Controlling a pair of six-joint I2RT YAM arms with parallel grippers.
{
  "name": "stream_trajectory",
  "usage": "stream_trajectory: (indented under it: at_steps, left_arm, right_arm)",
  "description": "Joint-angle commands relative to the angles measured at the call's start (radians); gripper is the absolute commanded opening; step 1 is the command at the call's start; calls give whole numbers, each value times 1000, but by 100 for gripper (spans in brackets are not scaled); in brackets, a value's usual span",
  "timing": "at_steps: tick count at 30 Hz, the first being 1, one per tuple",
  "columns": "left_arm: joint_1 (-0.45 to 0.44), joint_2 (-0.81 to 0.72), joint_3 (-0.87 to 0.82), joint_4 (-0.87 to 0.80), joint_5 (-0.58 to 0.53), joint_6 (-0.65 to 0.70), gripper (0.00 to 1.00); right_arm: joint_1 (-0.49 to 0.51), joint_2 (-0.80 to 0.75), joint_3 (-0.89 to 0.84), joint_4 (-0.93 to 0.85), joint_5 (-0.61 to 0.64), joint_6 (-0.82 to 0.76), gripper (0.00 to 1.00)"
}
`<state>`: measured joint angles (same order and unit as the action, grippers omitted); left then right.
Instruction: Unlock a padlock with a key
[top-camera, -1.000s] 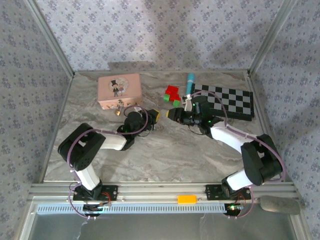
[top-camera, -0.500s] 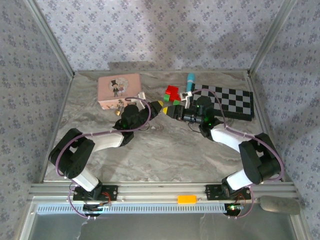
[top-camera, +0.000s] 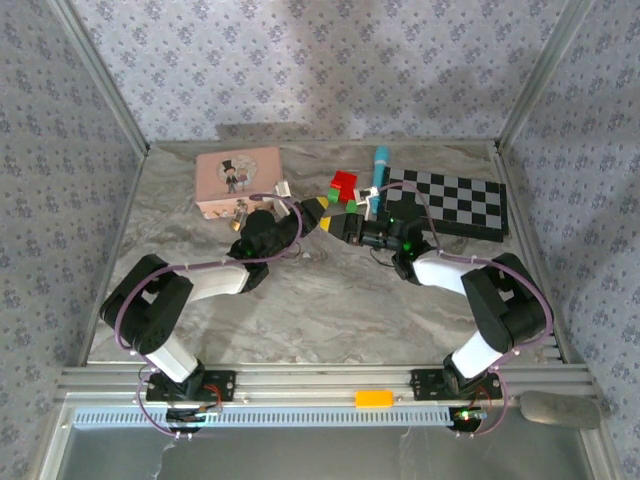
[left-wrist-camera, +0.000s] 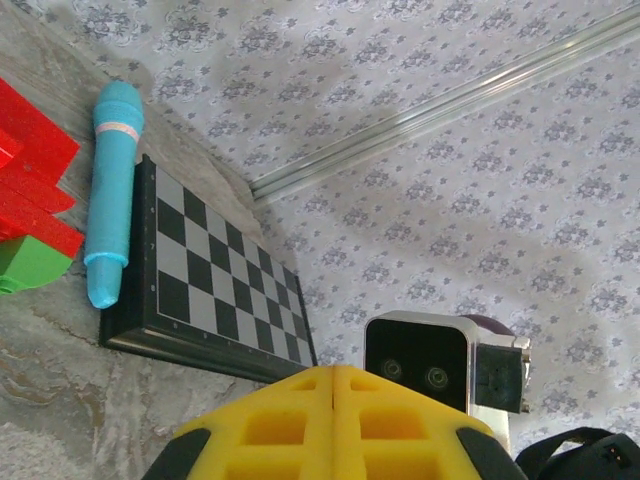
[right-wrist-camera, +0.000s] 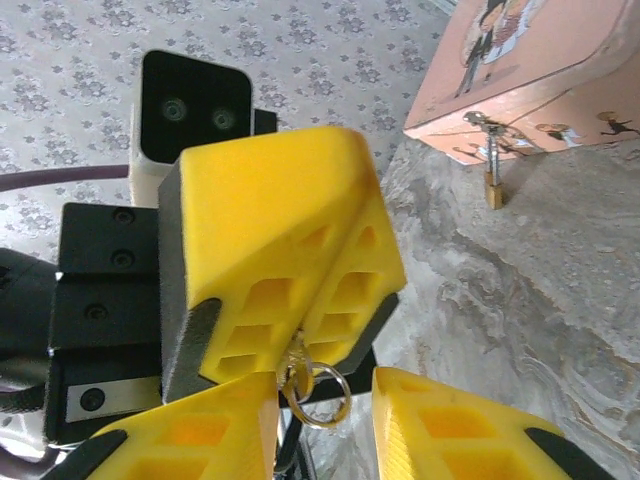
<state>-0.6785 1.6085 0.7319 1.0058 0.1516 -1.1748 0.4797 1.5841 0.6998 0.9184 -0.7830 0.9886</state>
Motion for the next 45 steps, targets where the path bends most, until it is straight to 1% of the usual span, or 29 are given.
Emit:
stream_trajectory:
  at_steps: [1, 7, 8, 11, 12, 13, 14, 15, 16, 17, 19, 20, 21, 23, 25, 27, 28, 30, 35, 41, 43, 45]
  left_arm:
    - [5, 20, 13, 78, 31, -26, 0]
    - [-9, 39, 0, 115, 47, -63, 0]
    - [-12, 42, -7, 127, 49, -72, 0]
    - [-14, 48, -21, 161, 58, -102, 0]
    - [-15, 48, -25, 171, 60, -107, 0]
    - [-13, 45, -27, 174, 59, -110, 3]
    - [-9, 38, -29, 171, 61, -111, 13]
    - [-3, 28, -28, 159, 62, -109, 26]
    - [8, 14, -26, 141, 65, -108, 42]
    - [22, -4, -26, 111, 67, -104, 55]
    - [54, -46, -28, 37, 72, -81, 69]
    - [70, -73, -29, -11, 70, -64, 74]
    - [82, -101, -27, -69, 65, -44, 78]
    - [103, -147, -16, -187, 66, -3, 79]
    - [117, -188, -11, -266, 65, 27, 80]
    - [128, -213, -11, -318, 65, 44, 80]
    - [129, -220, -10, -338, 67, 49, 80]
    - [130, -230, -9, -365, 72, 52, 80]
    - [128, -236, -24, -360, 82, 25, 79]
    - [116, -249, -28, -380, 75, 5, 77]
    - [106, -251, -22, -401, 73, -9, 74]
    - [94, -253, -12, -432, 69, -23, 70]
  right_arm:
    - [4, 16, -2, 71, -14, 21, 30]
    - [-16, 25, 4, 95, -2, 30, 27]
    - [-19, 27, 7, 95, -2, 30, 23]
    - [-22, 33, 13, 94, -5, 22, 3]
    - [-21, 34, 13, 88, -10, 13, 0]
    - [-22, 34, 14, 83, -15, 5, 0]
    - [-23, 32, 13, 73, -18, -10, 0]
    - [-25, 25, 10, 55, -21, -32, 0]
    - [-25, 15, 9, 28, -24, -62, 0]
    - [-27, -3, 10, -25, -24, -102, 0]
    - [-26, -46, 21, -154, -6, -215, 0]
    - [-21, -72, 31, -243, 9, -281, 0]
    - [-15, -96, 44, -336, 31, -349, 0]
    - [3, -146, 71, -502, 93, -510, 0]
    - [26, -187, 96, -636, 162, -636, 0]
    - [45, -216, 111, -713, 214, -749, 0]
    - [53, -228, 111, -732, 237, -781, 0]
    - [80, -255, 97, -728, 288, -866, 0]
    - [137, -310, 43, -653, 386, -1056, 0]
    - [159, -322, 27, -592, 428, -1167, 0]
    - [178, -319, 31, -590, 488, -1216, 0]
    - [207, -309, 40, -593, 580, -1296, 0]
